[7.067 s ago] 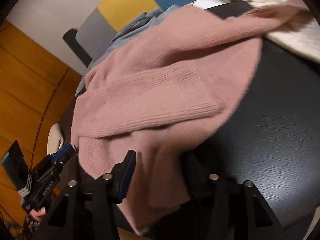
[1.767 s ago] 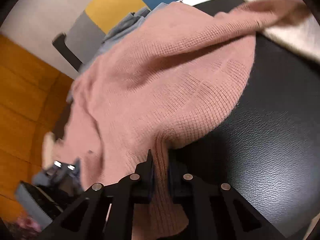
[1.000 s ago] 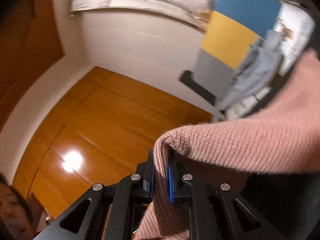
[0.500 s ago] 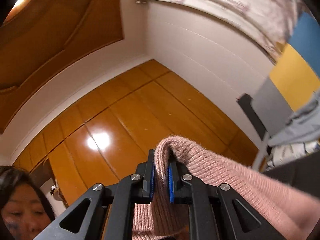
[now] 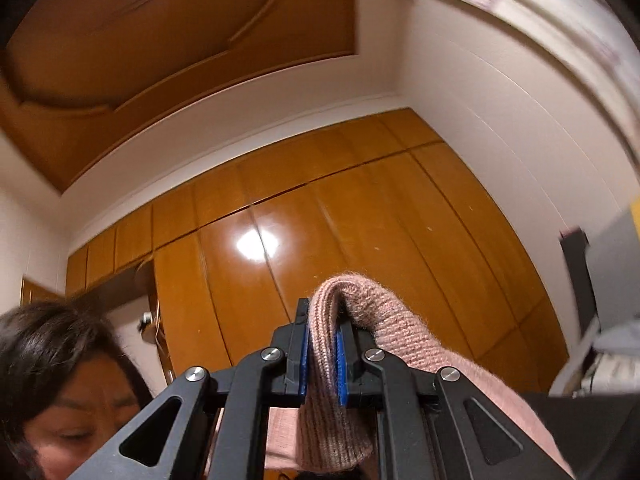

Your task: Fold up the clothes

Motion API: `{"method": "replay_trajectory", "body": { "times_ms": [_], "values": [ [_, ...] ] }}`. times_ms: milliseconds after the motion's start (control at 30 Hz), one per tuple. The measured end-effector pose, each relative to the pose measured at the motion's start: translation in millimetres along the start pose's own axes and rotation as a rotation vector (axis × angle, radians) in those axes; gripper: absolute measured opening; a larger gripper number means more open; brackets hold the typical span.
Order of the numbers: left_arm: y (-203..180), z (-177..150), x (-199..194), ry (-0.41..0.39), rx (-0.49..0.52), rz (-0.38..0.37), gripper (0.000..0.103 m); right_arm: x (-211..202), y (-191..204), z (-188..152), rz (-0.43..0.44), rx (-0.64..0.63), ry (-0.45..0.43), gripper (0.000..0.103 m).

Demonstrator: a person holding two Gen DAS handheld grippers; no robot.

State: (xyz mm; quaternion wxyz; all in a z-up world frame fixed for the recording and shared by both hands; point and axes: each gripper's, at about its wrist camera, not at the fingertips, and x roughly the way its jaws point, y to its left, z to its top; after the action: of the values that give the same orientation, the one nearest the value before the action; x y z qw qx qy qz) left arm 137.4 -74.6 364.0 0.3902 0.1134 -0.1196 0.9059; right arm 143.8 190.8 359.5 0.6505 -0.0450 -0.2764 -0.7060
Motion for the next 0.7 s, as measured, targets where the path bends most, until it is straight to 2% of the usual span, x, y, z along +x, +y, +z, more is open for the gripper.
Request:
{"method": "replay_trajectory", "body": {
  "times_ms": [33,167,267,333,367,467,567,700],
  "values": [
    [-4,7,-3,-0.002,-0.001,-0.010,0.004,3,5,2,0.003,-0.017,-0.008,0.011],
    [22,-8,15,0.086,-0.037,0.062,0.004,16,8,6,-0.025,-0.046,-0.037,0.011],
    [41,-20,29,0.152,-0.063,0.116,0.004,18,-20,1,-0.092,0.006,-0.042,0.011],
    [55,-28,38,0.197,-0.081,0.152,0.004,17,-60,-11,-0.180,0.066,-0.030,0.011],
    [74,-46,51,0.251,-0.097,0.195,0.004,16,-79,-17,-0.221,0.091,-0.018,0.011],
    [127,-110,70,0.397,-0.154,0.299,0.004,10,-160,-45,-0.430,0.180,0.028,0.011],
    [177,-179,79,0.537,-0.216,0.392,0.004,-6,-258,-84,-0.677,0.279,0.089,0.011],
    [244,-271,90,0.723,-0.299,0.515,0.004,-36,-386,-141,-0.962,0.387,0.167,0.011]
  ]
}}
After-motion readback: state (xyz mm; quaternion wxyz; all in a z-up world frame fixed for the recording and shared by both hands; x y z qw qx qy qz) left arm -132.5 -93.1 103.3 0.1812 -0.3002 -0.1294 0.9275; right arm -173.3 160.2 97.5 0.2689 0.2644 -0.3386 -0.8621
